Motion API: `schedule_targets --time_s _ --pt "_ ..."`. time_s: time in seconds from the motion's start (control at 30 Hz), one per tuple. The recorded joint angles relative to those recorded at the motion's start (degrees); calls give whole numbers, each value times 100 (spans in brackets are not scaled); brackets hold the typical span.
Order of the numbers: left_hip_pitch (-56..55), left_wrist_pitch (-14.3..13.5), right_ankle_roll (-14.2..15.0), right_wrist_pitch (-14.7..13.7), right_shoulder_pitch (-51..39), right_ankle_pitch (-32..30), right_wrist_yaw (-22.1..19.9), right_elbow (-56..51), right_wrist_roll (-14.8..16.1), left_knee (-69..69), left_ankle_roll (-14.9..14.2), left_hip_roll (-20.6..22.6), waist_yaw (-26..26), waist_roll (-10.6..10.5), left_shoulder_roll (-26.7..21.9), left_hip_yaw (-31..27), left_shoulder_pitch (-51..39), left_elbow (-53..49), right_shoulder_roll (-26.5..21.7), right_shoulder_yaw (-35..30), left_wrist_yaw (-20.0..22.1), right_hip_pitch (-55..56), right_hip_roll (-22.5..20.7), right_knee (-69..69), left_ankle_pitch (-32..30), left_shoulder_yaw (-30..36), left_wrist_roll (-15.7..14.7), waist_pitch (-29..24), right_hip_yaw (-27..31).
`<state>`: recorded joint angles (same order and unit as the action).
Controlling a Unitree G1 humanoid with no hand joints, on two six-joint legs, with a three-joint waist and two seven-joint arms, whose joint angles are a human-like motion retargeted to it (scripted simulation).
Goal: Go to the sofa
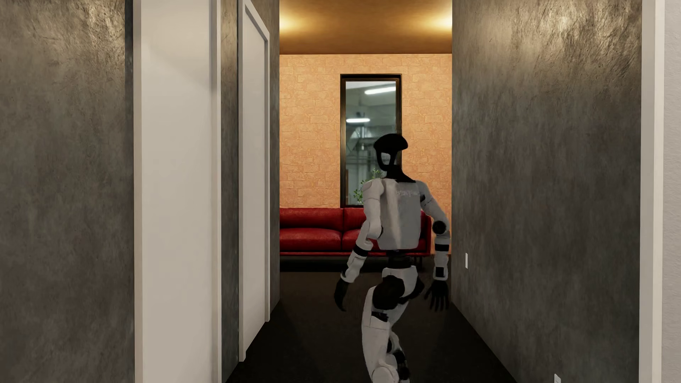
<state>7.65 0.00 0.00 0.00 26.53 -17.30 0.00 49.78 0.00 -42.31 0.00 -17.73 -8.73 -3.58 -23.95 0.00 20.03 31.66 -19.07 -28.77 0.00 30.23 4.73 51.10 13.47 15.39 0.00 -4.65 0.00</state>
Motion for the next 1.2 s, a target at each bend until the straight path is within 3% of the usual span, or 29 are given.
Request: schedule_targets --time_s 0.07,0.2,0.3,0.4,0.47,0.5,0.57,0.63,0.67,0.73,0.77,0.83,0.87,0.9,0.93,0.97,1.0,1.03,1.07,1.1,1.13,1.17,1.2 --pt "-391 0 0 0 -220 664 0 63 0 -1071 0 -172 182 -10 101 0 108 554 -52 12 0 -216 -393 130 -205 -54 0 -42 0" --pt "-2031 0 0 0 -946 2239 0 -339 0 -2803 0 644 1290 -31 207 0 536 1394 -288 620 0 -1496 -1326 -915 160 277 0 -113 0" --pt "-3443 0 0 0 -1411 3540 0 -1160 0 -1900 0 1211 2050 4 170 0 897 1642 -518 876 0 -3257 -1642 -2368 112 701 0 -125 0" --pt "-4569 0 0 0 -1894 4379 0 -1913 0 -348 0 1143 2843 137 58 0 992 2012 -725 928 0 -4578 -1441 -2942 -330 908 0 -94 0" --pt "-4886 0 0 0 -2194 4492 0 -2102 0 639 0 1032 3208 185 -73 0 962 2218 -835 668 0 -5278 -1236 -3005 -340 939 0 -92 0" --pt "-4981 0 0 0 -2259 4212 0 -2036 0 660 0 982 3418 211 -115 0 918 2323 -848 504 0 -5484 -1056 -2950 -192 970 0 -49 0" --pt "-5071 0 0 0 -2169 2875 0 -1579 0 -207 0 1092 3668 424 -168 0 791 2575 -705 141 0 -5544 -675 -2255 -74 1024 0 0 0" --pt "-4838 0 0 0 -1939 1024 0 -1027 0 -1360 0 1342 3406 556 -67 0 531 2802 -541 -340 0 -4949 -410 -413 164 1109 0 -136 0" --pt "-4301 0 0 0 -1774 504 0 -933 0 -1487 0 1570 3059 466 68 0 375 2708 -576 -541 0 -4499 -397 800 479 1012 0 -303 0" --pt "-3140 0 0 0 -1379 1050 0 -598 0 -996 0 1813 2141 313 237 0 103 2184 -458 -820 0 -3219 -517 2460 667 951 0 -294 0" --pt "-2483 0 0 0 -1081 1210 0 -414 0 -563 0 1832 1728 210 277 0 37 1702 -367 -833 0 -2531 -661 2597 615 755 0 -244 0" --pt "-1026 0 0 0 -491 775 0 -159 0 447 0 1770 901 69 270 0 -137 704 -289 -786 0 -1456 -876 1240 410 424 0 -214 0" --pt "-422 0 0 0 -322 459 0 -105 0 825 0 1694 527 39 203 0 -345 303 -396 -1167 0 -1070 -939 97 356 314 0 -215 0" --pt "112 0 0 0 -130 588 0 -91 0 1107 0 1603 209 15 129 0 -579 -61 -454 -1298 0 -744 -957 -996 422 107 0 -213 0" --pt "598 0 0 0 50 1458 0 -81 0 1334 0 1528 -85 -8 31 0 -825 -367 -515 -1365 0 -502 -940 -1924 591 -44 0 -181 0" --pt "1003 0 0 0 205 2780 0 -84 0 1431 0 1433 -331 -45 -58 0 -1072 -583 -587 -1433 0 -242 -899 -2394 763 -152 0 -135 0" --pt "1325 0 0 0 318 3644 0 -36 0 1422 0 1271 -618 -90 -125 0 -1249 -717 -640 -1497 0 12 -806 -2361 800 -319 0 -124 0" --pt "1553 0 0 0 387 3437 0 119 0 1298 0 1050 -948 -114 -155 0 -1315 -736 -631 -1493 0 208 -718 -2271 554 -545 0 -135 0" --pt "1659 0 0 0 437 2333 0 274 0 998 0 829 -1156 -140 -159 0 -1289 -636 -588 -1468 0 383 -713 -2073 -99 -595 0 -131 0" --pt "1560 0 0 0 469 1013 0 433 0 465 0 645 -1133 -235 -98 0 -1173 -439 -520 -1424 0 530 -842 -1612 -1135 -579 0 -58 0" --pt "1236 0 0 0 414 333 0 577 0 -404 0 474 -877 -405 24 0 -1035 -131 -471 -1463 0 535 -1123 -1139 -2193 -481 0 -14 0" --pt "812 0 0 0 251 421 0 623 0 -1430 0 492 -516 -451 135 0 -870 238 -442 -1517 0 232 -1362 -812 -2645 -326 0 -62 0" --pt "166 0 0 0 49 716 0 514 0 -2507 0 530 -148 -472 231 0 -725 597 -412 -1427 0 -286 -1583 -888 -2259 -61 0 -103 0"
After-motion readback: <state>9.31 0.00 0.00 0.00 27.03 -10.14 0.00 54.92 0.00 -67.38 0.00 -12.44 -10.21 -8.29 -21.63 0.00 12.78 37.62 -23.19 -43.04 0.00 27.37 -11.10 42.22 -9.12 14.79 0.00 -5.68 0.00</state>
